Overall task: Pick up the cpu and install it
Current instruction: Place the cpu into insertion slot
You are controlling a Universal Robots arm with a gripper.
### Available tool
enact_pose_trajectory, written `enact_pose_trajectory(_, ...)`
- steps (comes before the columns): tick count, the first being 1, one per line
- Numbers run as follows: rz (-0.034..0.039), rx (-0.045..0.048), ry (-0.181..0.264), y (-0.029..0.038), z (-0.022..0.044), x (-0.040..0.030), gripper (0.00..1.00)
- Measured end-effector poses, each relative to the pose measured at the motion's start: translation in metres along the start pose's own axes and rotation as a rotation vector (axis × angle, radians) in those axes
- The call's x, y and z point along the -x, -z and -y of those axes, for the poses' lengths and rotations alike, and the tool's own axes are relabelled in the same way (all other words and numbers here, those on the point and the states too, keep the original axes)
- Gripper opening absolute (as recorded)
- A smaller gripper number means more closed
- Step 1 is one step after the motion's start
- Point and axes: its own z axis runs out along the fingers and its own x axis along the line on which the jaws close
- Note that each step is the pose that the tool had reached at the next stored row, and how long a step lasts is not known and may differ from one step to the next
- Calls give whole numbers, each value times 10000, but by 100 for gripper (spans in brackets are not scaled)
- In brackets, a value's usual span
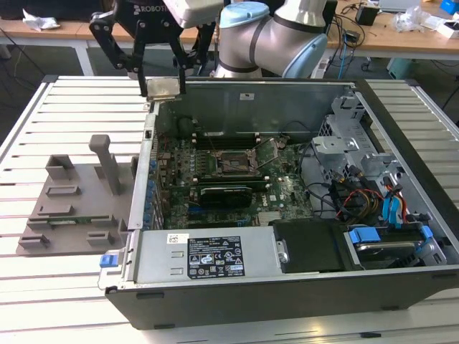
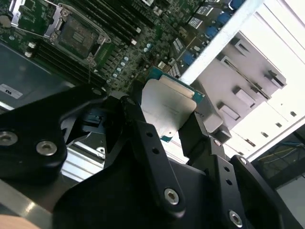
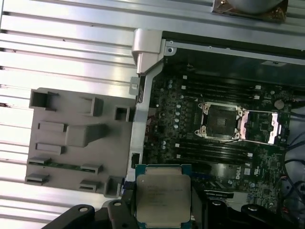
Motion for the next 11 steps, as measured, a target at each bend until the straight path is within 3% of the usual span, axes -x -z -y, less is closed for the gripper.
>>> enact_pose_trajectory(2, -30, 8, -1, -9, 11, 148, 55)
enact_pose_trajectory(6, -46, 105, -3, -40, 1, 273, 55)
enact_pose_trajectory(7, -63, 105, -1, -66, -19, 321, 55)
enact_pose_trajectory(10, -106, 111, -3, -184, -162, 496, 55)
enact_pose_trajectory(11, -110, 113, -2, -203, -182, 520, 55)
